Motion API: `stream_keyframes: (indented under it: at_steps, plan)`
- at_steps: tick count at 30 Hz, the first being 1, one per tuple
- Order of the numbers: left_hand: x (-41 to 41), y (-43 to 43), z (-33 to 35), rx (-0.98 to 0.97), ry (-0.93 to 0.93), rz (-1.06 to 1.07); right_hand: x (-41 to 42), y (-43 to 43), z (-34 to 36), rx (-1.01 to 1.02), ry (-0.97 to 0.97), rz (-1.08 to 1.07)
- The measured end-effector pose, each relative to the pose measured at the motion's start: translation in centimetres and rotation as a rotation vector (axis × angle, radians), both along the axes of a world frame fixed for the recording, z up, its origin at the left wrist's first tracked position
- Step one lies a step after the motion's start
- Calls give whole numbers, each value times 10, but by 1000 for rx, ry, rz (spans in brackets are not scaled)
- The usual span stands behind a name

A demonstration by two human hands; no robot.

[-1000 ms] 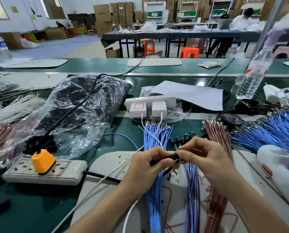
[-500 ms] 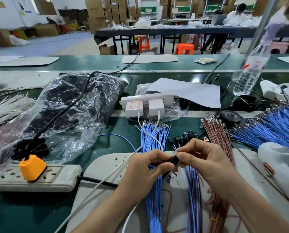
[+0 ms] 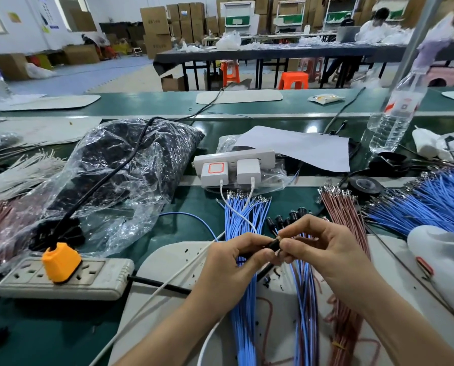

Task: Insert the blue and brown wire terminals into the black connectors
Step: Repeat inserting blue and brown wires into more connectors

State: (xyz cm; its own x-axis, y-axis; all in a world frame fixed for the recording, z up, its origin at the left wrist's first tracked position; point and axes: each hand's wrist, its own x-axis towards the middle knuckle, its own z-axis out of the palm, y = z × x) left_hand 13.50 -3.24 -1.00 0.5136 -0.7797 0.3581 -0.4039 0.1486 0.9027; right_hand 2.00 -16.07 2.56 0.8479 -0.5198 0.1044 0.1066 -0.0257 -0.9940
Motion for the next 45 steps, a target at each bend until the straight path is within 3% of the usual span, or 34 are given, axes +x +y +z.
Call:
stream_keyframes:
  at_steps: [3,9,20,35,45]
  plan:
    - [0,-1,-2,13,-27,18,-2,0,2,-27,-31,17]
    - [-1,-2,-5,-5,-19,-18,-3,-5,8,-39,-185,-155]
    - [1,-3,-7,-38,8,-64,-4,9,9,-28,-149,-23]
    - [0,-3,-3,-33,-115,15,-4,6,-3,-605,8,-103]
    - [-2,-1,1,-4,-28,-22,-3,-6,-2,-30,87,90]
